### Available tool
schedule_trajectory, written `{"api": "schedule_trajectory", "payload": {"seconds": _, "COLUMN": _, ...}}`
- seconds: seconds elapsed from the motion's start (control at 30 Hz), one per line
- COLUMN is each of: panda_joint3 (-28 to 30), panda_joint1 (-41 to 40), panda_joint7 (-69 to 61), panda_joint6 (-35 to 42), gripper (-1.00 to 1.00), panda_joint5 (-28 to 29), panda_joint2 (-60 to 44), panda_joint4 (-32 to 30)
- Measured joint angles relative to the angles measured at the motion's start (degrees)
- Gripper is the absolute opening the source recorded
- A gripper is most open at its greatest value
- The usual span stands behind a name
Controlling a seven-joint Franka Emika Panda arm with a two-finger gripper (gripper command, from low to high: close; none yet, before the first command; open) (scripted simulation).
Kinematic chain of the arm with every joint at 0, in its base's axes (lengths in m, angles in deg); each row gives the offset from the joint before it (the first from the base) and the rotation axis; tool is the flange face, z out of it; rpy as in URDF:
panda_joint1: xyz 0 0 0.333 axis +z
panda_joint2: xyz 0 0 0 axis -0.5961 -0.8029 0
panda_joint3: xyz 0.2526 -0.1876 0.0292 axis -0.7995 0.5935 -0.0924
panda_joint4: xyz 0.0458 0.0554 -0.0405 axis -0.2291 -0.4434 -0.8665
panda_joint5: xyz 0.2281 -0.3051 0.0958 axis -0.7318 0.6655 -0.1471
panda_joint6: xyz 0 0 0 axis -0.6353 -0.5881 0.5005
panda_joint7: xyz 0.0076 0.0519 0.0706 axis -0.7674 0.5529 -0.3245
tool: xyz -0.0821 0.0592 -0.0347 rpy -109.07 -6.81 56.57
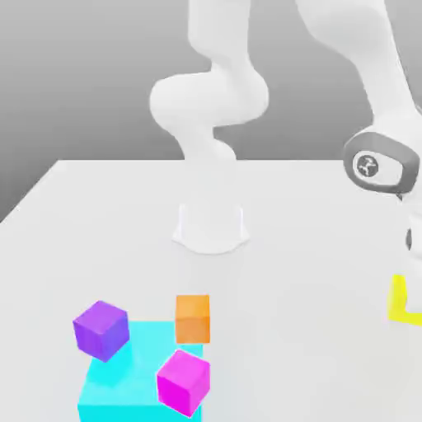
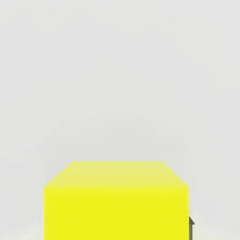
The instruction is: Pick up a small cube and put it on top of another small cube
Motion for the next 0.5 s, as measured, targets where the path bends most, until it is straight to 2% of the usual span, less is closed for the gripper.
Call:
{"api": "schedule_trajectory", "payload": {"seconds": 0.13, "panda_joint3": 5.8, "panda_joint1": -5.9, "panda_joint7": 5.7, "panda_joint6": 4.8, "gripper": -1.00, "panda_joint5": -2.9, "panda_joint2": 3.0, "panda_joint4": 2.1}}
{"api": "schedule_trajectory", "payload": {"seconds": 0.3, "panda_joint3": 12.7, "panda_joint1": -18.5, "panda_joint7": 14.0, "panda_joint6": 10.9, "gripper": -1.00, "panda_joint5": -6.5, "panda_joint2": 6.0, "panda_joint4": 5.5}}
{"api": "schedule_trajectory", "payload": {"seconds": 0.37, "panda_joint3": 14.3, "panda_joint1": -21.4, "panda_joint7": 17.9, "panda_joint6": 9.5, "gripper": -1.00, "panda_joint5": -7.7, "panda_joint2": 3.2, "panda_joint4": 7.0}}
{"api": "schedule_trajectory", "payload": {"seconds": 0.4, "panda_joint3": 14.6, "panda_joint1": -21.6, "panda_joint7": 18.7, "panda_joint6": 7.8, "gripper": 1.00, "panda_joint5": -8.0, "panda_joint2": 1.5, "panda_joint4": 7.0}}
{"api": "schedule_trajectory", "payload": {"seconds": 0.5, "panda_joint3": 14.6, "panda_joint1": -21.6, "panda_joint7": 18.7, "panda_joint6": 7.8, "gripper": 1.00, "panda_joint5": -8.0, "panda_joint2": 1.5, "panda_joint4": 7.0}}
